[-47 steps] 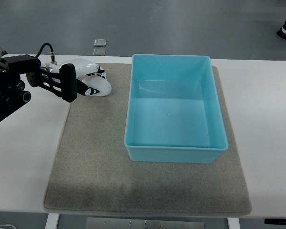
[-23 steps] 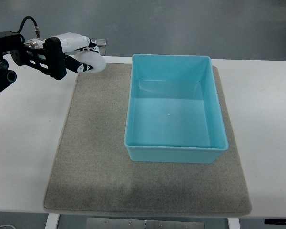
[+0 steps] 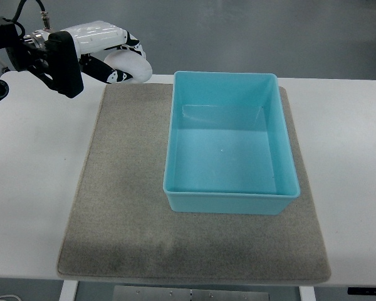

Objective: Place white toy into blue box with left hand
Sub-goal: 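Lift the white toy with the left hand off the mat, then carry the toy with the left hand over the blue box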

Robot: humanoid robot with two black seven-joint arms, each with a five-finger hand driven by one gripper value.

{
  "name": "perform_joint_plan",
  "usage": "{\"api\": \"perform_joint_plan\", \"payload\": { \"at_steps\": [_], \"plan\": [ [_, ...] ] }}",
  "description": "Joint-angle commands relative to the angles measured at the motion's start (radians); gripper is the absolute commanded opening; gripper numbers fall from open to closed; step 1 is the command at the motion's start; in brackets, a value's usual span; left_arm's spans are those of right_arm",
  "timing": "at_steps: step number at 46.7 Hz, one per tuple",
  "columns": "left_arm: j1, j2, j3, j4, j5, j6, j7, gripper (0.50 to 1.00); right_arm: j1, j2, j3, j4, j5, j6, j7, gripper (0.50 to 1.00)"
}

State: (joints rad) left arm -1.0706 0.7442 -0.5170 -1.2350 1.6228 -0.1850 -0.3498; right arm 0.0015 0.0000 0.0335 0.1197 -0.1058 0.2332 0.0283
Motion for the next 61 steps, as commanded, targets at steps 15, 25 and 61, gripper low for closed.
{"api": "perform_joint_plan", "payload": {
  "at_steps": [15, 25, 61],
  "plan": [
    [-0.014, -0.051, 0.005, -0.113, 0.002, -0.001, 0.000, 0.500, 0.000, 0.000, -0.001, 0.000, 0.000, 0.000, -0.001, 0.936],
    [-0.029, -0.115, 0.037, -0.113, 0.023, -0.002, 0.002, 0.500, 0.000, 0.000, 0.000, 0.000, 0.000, 0.000, -0.001, 0.936],
    [-0.028, -0.329, 0.132, 0.025, 0.181, 0.016, 0.017, 0.500, 0.000, 0.000, 0.000, 0.000, 0.000, 0.000, 0.001, 0.936]
  ]
}}
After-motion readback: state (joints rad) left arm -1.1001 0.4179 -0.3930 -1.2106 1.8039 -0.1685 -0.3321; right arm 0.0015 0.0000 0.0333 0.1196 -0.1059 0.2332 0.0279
